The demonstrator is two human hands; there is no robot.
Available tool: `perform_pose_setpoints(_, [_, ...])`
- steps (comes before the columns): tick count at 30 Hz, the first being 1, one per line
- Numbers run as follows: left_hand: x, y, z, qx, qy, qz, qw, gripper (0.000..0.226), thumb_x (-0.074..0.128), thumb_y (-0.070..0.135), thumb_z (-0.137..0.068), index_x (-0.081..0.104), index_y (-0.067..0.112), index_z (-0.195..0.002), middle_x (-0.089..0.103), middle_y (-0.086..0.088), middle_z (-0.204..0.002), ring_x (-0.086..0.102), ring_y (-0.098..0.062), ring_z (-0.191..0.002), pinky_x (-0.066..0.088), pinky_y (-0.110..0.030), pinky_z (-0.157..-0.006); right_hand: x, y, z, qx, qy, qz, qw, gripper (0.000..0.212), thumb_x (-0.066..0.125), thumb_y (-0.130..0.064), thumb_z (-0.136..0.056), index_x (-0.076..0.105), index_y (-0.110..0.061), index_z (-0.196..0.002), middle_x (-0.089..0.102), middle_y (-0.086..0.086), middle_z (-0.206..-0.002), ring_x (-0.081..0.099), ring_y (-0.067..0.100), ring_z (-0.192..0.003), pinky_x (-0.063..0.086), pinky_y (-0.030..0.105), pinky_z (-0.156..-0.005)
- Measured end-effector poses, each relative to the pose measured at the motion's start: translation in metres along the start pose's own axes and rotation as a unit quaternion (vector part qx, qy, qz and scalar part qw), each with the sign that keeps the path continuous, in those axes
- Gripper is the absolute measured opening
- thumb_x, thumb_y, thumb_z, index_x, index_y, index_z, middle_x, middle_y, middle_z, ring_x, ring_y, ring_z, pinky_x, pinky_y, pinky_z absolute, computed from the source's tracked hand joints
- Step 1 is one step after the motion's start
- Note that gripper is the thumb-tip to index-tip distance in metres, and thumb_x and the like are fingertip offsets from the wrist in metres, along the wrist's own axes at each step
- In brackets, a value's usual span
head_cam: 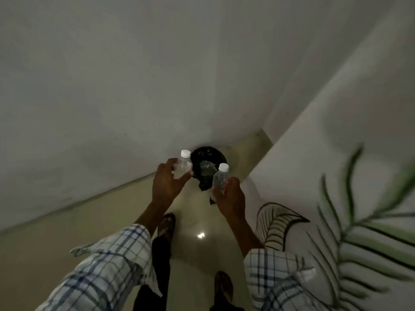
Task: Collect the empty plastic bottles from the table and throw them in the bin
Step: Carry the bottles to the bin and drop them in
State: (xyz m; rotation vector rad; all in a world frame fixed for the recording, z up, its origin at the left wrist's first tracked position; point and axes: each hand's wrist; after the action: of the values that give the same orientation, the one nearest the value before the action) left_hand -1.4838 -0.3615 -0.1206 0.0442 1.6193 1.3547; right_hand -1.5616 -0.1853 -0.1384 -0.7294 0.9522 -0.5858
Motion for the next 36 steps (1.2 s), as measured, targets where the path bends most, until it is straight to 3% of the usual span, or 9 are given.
perform_pose_setpoints(4, [0.057,-0.052,-0.083,0.004,-0.069,0.005,0.998,0.051,0.081,0.044,-0.071,0.06,0.022,-0.111,0.065,-0.002,-0.098,0.062,-0.018,-0.087,0.053,-0.032,-0.073,0.067,0.021,-0.075,0.056,0.035,-0.031,0.997,0.051,0.074,-0.033,-0.088,0.049,-0.005,-0.122,0.066,0.014,-0.11,0.067,0.032,-0.096,0.052,0.034,-0.071])
perform_pose_setpoints(9, [0.137,-0.124,-0.177,0.014,-0.139,-0.028,0.99,0.055,0.082,0.036,-0.072,0.059,0.014,-0.116,0.066,-0.008,-0.104,0.062,-0.024,-0.093,0.053,-0.034,-0.075,0.147,0.072,-0.169,0.129,0.083,-0.081,0.985,0.064,0.068,-0.046,-0.078,0.047,-0.008,-0.125,0.064,0.018,-0.116,0.066,0.037,-0.1,0.058,0.048,-0.085])
perform_pose_setpoints(14, [0.206,-0.189,-0.235,0.02,-0.184,-0.024,0.982,0.058,0.081,0.035,-0.074,0.056,0.015,-0.122,0.066,-0.005,-0.112,0.063,-0.021,-0.097,0.051,-0.031,-0.077,0.202,0.125,-0.246,0.158,0.115,-0.105,0.975,0.051,0.07,-0.021,-0.091,0.047,-0.004,-0.133,0.062,0.01,-0.124,0.06,0.027,-0.111,0.045,0.027,-0.085])
perform_pose_setpoints(17, [0.227,-0.21,-0.253,0.025,-0.21,-0.008,0.977,0.063,0.081,0.034,-0.075,0.053,0.015,-0.128,0.064,-0.001,-0.112,0.061,-0.017,-0.097,0.046,-0.025,-0.076,0.221,0.141,-0.273,0.158,0.117,-0.112,0.974,0.054,0.069,-0.027,-0.093,0.045,-0.006,-0.136,0.061,0.009,-0.121,0.06,0.027,-0.11,0.043,0.027,-0.083])
perform_pose_setpoints(20, [0.234,-0.221,-0.262,0.03,-0.221,-0.014,0.975,0.068,0.083,0.037,-0.072,0.052,0.017,-0.129,0.06,0.001,-0.111,0.059,-0.014,-0.098,0.048,-0.026,-0.08,0.233,0.149,-0.286,0.169,0.122,-0.116,0.971,0.068,0.068,-0.033,-0.093,0.035,-0.008,-0.148,0.058,0.013,-0.137,0.058,0.032,-0.122,0.047,0.031,-0.089])
perform_pose_setpoints(26, [0.198,-0.195,-0.246,0.05,-0.255,-0.056,0.964,0.059,0.084,0.029,-0.071,0.057,0.014,-0.122,0.062,-0.007,-0.112,0.059,-0.022,-0.097,0.053,-0.035,-0.083,0.215,0.128,-0.235,0.158,0.146,-0.153,0.964,0.063,0.071,-0.026,-0.091,0.042,-0.008,-0.143,0.06,0.013,-0.135,0.059,0.029,-0.122,0.051,0.037,-0.1])
perform_pose_setpoints(30, [0.162,-0.141,-0.219,0.087,-0.292,-0.056,0.951,0.052,0.083,0.022,-0.073,0.059,0.012,-0.119,0.06,0.0,-0.105,0.055,-0.014,-0.089,0.047,-0.026,-0.076,0.179,0.102,-0.183,0.148,0.161,-0.162,0.962,0.052,0.069,-0.024,-0.093,0.047,-0.012,-0.139,0.063,0.001,-0.126,0.064,0.022,-0.112,0.047,0.018,-0.088])
perform_pose_setpoints(33, [0.132,-0.097,-0.188,0.138,-0.325,-0.052,0.934,0.047,0.08,0.018,-0.076,0.06,0.01,-0.118,0.059,0.005,-0.103,0.055,-0.009,-0.091,0.046,-0.021,-0.078,0.141,0.074,-0.135,0.136,0.178,-0.159,0.962,0.047,0.069,-0.024,-0.093,0.05,-0.013,-0.135,0.062,-0.003,-0.118,0.065,0.018,-0.102,0.048,0.021,-0.084])
perform_pose_setpoints(36, [0.108,-0.061,-0.157,0.164,-0.358,-0.078,0.916,0.049,0.079,0.023,-0.078,0.059,0.009,-0.12,0.064,-0.001,-0.108,0.059,-0.016,-0.096,0.05,-0.029,-0.086,0.105,0.05,-0.096,0.124,0.193,-0.15,0.962,0.044,0.068,-0.026,-0.094,0.052,-0.013,-0.132,0.064,0.002,-0.12,0.064,0.017,-0.096,0.054,0.031,-0.087])
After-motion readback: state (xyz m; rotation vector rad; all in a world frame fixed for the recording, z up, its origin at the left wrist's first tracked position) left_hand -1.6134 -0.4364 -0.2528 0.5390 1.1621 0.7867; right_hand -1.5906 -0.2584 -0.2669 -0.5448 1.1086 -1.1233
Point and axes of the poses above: each hand's wrist, its own z-axis away from the middle knuckle, its own x-axis out of the palm, y = z × x
